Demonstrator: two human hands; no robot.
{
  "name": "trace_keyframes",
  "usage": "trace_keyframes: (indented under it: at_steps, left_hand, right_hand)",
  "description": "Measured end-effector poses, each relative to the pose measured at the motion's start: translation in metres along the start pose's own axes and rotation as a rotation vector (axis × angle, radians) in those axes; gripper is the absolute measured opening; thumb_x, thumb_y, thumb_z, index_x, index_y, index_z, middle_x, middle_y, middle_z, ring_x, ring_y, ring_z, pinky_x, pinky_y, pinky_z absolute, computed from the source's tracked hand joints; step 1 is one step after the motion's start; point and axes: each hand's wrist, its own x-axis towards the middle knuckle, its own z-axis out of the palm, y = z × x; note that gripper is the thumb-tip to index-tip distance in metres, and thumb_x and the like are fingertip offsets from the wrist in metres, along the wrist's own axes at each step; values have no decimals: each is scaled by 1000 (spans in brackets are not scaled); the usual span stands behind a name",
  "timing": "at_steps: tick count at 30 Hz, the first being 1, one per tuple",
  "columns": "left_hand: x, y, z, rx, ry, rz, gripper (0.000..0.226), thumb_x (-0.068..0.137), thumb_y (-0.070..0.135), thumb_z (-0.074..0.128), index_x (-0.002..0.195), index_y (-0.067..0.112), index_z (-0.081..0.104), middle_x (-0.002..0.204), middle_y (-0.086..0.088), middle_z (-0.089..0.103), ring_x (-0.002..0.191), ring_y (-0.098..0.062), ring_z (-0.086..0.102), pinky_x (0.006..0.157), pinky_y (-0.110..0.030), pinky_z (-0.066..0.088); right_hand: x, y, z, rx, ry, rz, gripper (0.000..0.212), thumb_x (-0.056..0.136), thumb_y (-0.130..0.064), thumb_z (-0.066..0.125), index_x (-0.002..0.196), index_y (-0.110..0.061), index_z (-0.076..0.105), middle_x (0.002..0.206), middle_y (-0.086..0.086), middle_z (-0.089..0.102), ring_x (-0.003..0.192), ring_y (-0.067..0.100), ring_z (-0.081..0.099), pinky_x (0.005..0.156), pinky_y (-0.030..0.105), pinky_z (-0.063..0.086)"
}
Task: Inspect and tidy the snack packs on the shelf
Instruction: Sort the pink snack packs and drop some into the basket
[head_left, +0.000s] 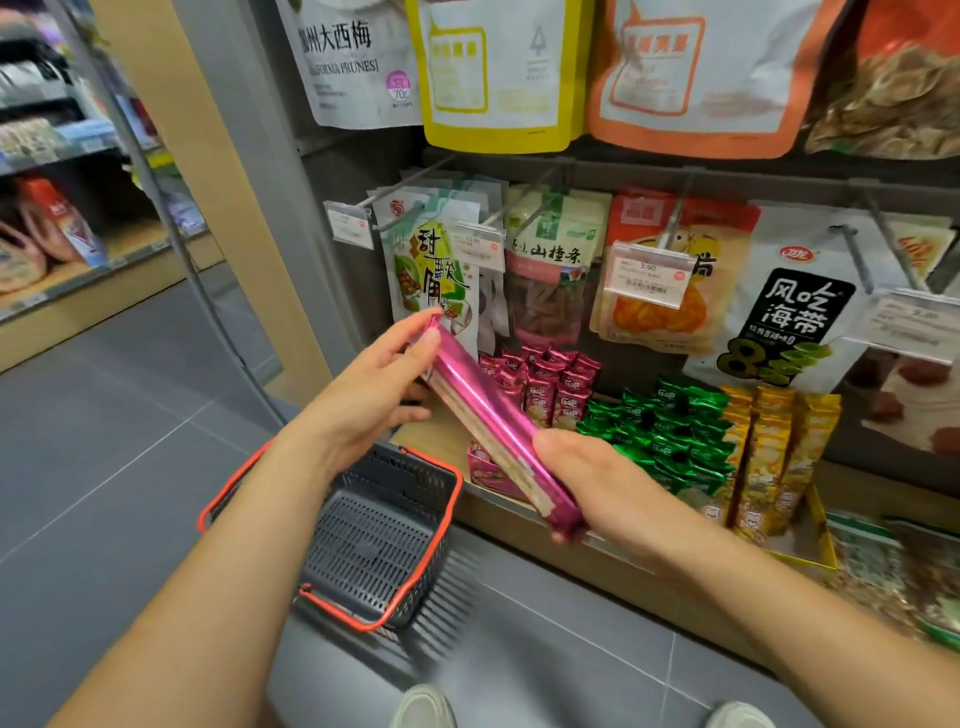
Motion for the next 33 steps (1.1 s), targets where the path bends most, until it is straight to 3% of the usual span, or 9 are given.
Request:
trace_keyframes:
  at_steps: [3,5,8,12,17,21,23,27,33]
  left_hand:
    - [2,-2,6,38,103,0,36,80,57,64,115,47,62,113,-8,66,77,-23,65,64,-29,56]
    - [5,-4,5,14,216,34,21,86,38,70,107,38,67,97,-13,73,74,-23,70,62,-29,58]
    - [11,-6,2,-86,277,85,20,89,19,68,106,30,67,91,-4,75,79,-20,73,64,-29,58]
    - [20,-5,1,-214,369,85,21,93,9,56,104,25,65,85,-2,75,79,-15,73,65,-27,57]
    - [21,-5,4,-252,308,44,12,95,8,50,96,10,62,77,0,75,76,-11,72,62,-22,56]
    - [20,-6,1,-66,234,18,13,92,22,64,103,15,65,86,0,76,77,-9,73,61,-19,55]
    - [20,-10,-6,140,243,26,20,84,30,74,102,24,66,77,6,74,64,-3,67,54,-17,52]
    - [19,-8,-15,270,166,39,23,76,27,81,93,23,68,75,1,73,54,-5,59,49,-19,48]
    - [10,3,-3,315,118,139,32,63,41,79,90,25,72,84,4,76,78,-12,72,62,-21,58]
  right_hand:
    - [-3,9,3,-587,80,-222,33,103,-44,31,121,-24,50,96,1,65,86,21,60,78,41,48]
    - [-3,11,5,-666,104,-243,32,101,-48,36,124,-28,45,102,-4,63,89,20,58,78,39,47]
    - [0,10,4,-500,128,-158,37,93,-49,55,121,-25,53,104,-5,64,88,16,58,74,31,46]
    - [1,12,-4,-270,-26,-33,31,83,-37,73,108,-21,62,92,0,70,75,14,67,72,33,54]
    - [3,17,-8,-432,42,-112,49,73,-47,80,112,-22,65,97,-1,71,88,19,65,80,38,54]
    - [5,24,-8,-437,96,-122,51,70,-46,83,112,-23,66,91,-4,70,83,15,63,75,32,51]
    - [5,28,-8,-468,86,-111,58,69,-49,82,118,-25,62,96,-7,69,85,10,62,77,30,53]
    - [11,35,-9,-549,26,-34,63,66,-53,82,118,-24,60,102,-6,68,89,11,62,80,31,53]
    - [32,41,-17,-259,-99,226,38,71,-23,86,99,-10,64,67,0,68,45,9,57,45,21,49]
